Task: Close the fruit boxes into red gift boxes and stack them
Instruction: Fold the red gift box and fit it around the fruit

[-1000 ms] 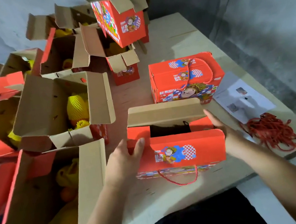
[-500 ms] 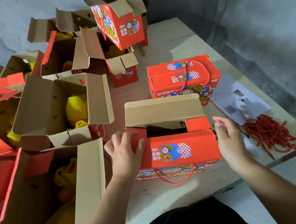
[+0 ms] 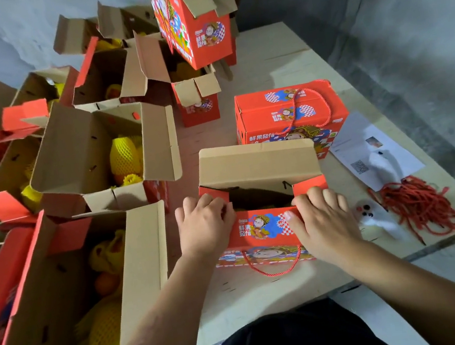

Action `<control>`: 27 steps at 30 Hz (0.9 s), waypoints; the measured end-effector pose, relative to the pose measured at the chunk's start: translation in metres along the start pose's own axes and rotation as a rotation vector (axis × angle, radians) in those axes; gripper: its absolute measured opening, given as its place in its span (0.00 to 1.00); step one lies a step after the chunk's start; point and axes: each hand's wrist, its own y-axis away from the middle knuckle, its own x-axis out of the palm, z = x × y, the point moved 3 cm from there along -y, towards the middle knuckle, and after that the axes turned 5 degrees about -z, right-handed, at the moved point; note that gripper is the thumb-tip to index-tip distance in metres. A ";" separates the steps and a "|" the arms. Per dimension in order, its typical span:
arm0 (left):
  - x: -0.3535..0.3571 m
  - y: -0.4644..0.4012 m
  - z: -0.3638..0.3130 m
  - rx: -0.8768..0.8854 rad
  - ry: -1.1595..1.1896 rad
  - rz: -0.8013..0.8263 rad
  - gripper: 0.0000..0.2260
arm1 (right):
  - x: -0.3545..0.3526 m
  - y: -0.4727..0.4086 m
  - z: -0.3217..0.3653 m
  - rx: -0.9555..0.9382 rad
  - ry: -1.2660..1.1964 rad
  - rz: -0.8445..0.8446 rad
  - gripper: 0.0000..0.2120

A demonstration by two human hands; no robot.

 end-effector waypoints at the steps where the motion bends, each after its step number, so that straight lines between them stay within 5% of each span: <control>1: 0.000 0.001 0.000 -0.035 0.006 0.005 0.15 | 0.000 -0.001 -0.001 0.004 -0.013 0.025 0.20; 4: 0.003 0.002 0.005 -0.185 0.092 0.029 0.21 | 0.000 -0.006 -0.006 0.185 -0.148 0.098 0.25; 8: 0.004 -0.001 0.007 -0.216 0.356 0.037 0.36 | 0.004 -0.039 -0.039 0.847 -0.755 0.185 0.38; 11: 0.008 -0.002 0.010 -0.242 0.472 0.065 0.44 | 0.006 -0.060 -0.048 1.050 -1.126 0.238 0.29; 15: 0.012 -0.003 0.014 -0.290 0.649 0.063 0.52 | 0.006 -0.054 -0.046 1.198 -1.280 0.017 0.16; 18: 0.012 0.000 0.016 -0.308 0.740 -0.011 0.58 | 0.000 -0.048 -0.038 1.045 -1.323 -0.009 0.27; 22: 0.004 0.006 0.017 -0.175 0.706 -0.116 0.59 | -0.001 -0.036 -0.038 0.531 -0.903 0.142 0.16; 27: -0.006 0.005 0.011 -0.018 0.409 -0.215 0.27 | -0.003 -0.042 -0.052 0.171 -0.630 0.366 0.41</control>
